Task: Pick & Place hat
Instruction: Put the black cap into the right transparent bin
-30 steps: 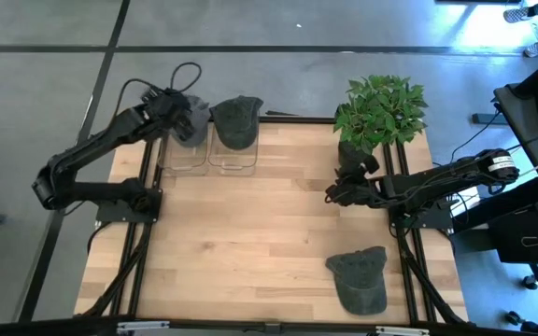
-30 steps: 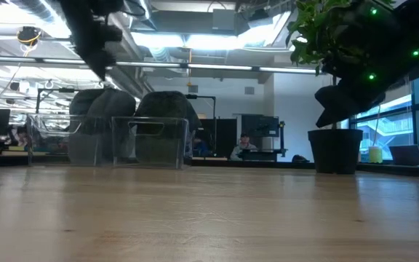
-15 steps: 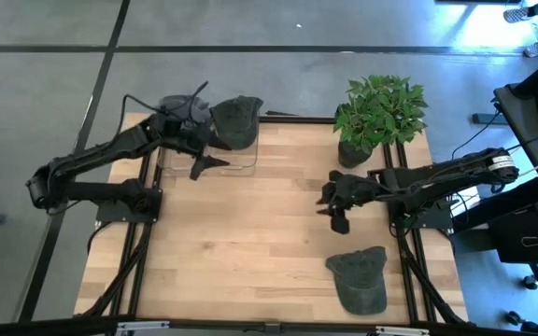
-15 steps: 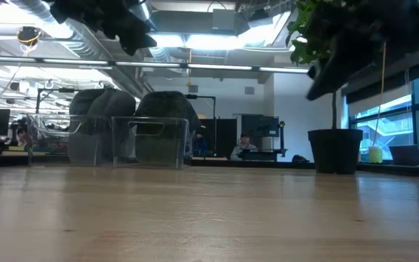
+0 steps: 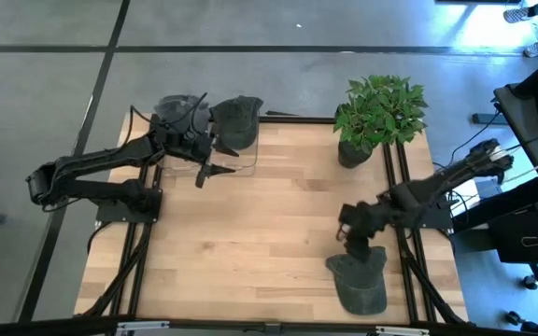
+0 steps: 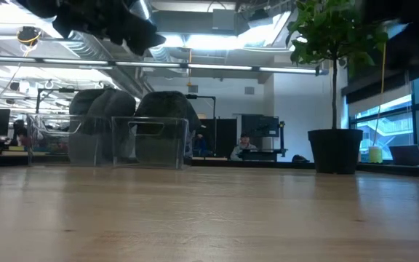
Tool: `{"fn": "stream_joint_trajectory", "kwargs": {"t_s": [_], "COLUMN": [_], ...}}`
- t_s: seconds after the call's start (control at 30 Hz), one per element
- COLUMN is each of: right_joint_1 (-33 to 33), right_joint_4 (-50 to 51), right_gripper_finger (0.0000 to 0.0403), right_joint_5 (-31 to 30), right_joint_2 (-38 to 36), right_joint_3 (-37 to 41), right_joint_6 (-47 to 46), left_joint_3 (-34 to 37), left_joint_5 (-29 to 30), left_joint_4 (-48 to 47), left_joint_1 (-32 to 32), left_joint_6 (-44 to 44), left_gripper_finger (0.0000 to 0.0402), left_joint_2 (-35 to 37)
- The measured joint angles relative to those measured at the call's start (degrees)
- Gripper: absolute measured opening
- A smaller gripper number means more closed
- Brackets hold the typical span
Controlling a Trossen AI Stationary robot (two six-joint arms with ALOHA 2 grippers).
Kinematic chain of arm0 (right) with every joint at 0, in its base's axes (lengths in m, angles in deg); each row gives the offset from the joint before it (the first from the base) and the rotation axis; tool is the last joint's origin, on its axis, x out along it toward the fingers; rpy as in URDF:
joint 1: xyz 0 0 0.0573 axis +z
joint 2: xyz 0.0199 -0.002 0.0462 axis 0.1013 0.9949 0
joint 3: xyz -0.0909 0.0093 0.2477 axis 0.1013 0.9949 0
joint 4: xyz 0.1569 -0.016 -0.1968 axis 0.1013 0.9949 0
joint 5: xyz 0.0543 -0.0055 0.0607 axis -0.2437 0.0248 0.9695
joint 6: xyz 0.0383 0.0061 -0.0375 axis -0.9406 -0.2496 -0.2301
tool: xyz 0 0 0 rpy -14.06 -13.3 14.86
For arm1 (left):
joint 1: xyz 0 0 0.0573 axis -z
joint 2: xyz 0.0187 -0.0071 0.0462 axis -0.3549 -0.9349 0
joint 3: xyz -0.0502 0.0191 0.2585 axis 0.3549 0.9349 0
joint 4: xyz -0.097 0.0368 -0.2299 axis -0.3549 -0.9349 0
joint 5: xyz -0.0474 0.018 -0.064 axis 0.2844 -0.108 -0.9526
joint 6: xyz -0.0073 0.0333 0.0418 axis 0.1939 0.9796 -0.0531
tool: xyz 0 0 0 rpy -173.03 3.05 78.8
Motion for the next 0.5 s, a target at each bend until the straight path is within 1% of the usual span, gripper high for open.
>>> {"fn": "stream_joint_trajectory", "kwargs": {"t_s": [0.1,0.17,0.27,0.5], "right_joint_1": [5.3,7.8,10.5,13.7], "right_joint_4": [-0.1,0.4,1.5,3.7], "right_gripper_finger": [0.0138,0.0138,0.0138,0.0138], "right_joint_5": [-0.1,-0.7,-1.8,-0.7], "right_joint_2": [1.4,3.3,5.9,12.6], "right_joint_3": [0.1,-0.2,-0.4,-0.5], "right_joint_6": [-6.5,-8.3,-8.4,-6.8], "left_joint_3": [0.0,0.0,0.0,0.0], "left_joint_5": [0.0,0.0,0.0,0.0], "left_joint_4": [0.0,-0.2,-0.4,-0.4], "left_joint_1": [0.0,0.0,0.0,0.0], "left_joint_6": [0.0,0.0,-0.2,-1.7], "left_gripper_finger": [0.0224,0.0224,0.0224,0.0224], "left_joint_2": [0.0,0.0,0.0,0.0]}}
